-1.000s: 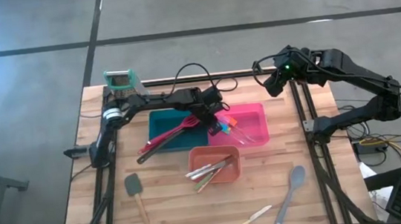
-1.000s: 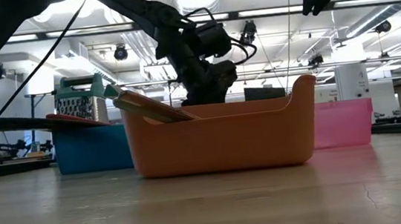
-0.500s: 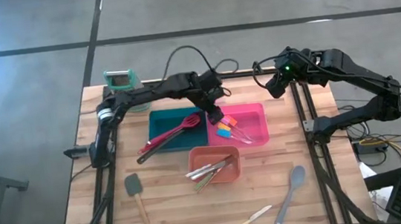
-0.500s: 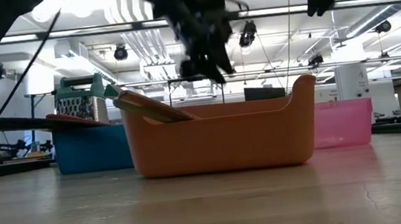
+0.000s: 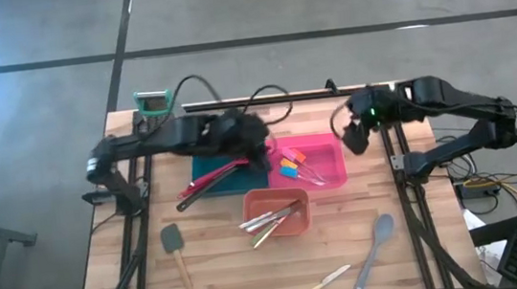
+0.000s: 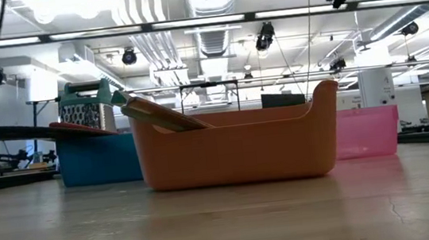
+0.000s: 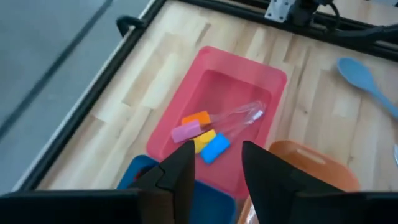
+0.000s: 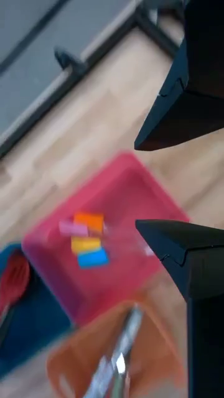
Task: Pick & Place Kitchen Items
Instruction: Put the yellow knife into the orange bin
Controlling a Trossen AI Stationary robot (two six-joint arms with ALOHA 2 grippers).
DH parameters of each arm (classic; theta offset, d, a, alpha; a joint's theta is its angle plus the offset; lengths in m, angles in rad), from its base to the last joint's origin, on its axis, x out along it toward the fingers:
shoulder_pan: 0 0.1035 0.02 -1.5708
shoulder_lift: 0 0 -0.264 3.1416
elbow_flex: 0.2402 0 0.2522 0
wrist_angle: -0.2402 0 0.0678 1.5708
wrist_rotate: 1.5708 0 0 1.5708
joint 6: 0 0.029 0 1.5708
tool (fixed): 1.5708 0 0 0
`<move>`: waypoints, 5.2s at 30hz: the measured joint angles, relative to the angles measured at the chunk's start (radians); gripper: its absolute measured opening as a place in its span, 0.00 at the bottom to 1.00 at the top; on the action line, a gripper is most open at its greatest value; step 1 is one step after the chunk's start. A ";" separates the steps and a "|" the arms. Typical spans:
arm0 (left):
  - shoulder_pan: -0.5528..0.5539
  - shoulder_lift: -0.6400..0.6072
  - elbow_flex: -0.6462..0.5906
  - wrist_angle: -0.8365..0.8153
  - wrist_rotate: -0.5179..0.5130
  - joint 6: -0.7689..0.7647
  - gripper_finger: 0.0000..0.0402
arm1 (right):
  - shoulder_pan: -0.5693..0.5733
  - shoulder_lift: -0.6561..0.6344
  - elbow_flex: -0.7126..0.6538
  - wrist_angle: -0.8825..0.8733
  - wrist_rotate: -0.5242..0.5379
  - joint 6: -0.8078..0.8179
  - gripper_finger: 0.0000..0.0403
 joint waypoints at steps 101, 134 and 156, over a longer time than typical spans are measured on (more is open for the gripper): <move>-0.088 -0.674 -0.608 -0.084 -0.095 -0.252 0.23 | 0.849 1.220 0.403 0.475 -0.301 -0.211 0.15; -0.088 -0.674 -0.609 -0.083 -0.094 -0.263 0.23 | 0.808 0.954 0.396 0.131 -0.194 -0.183 0.10; -0.088 -0.674 -0.609 -0.084 -0.051 -0.254 0.23 | 0.395 0.678 0.407 0.550 -0.416 -0.331 0.10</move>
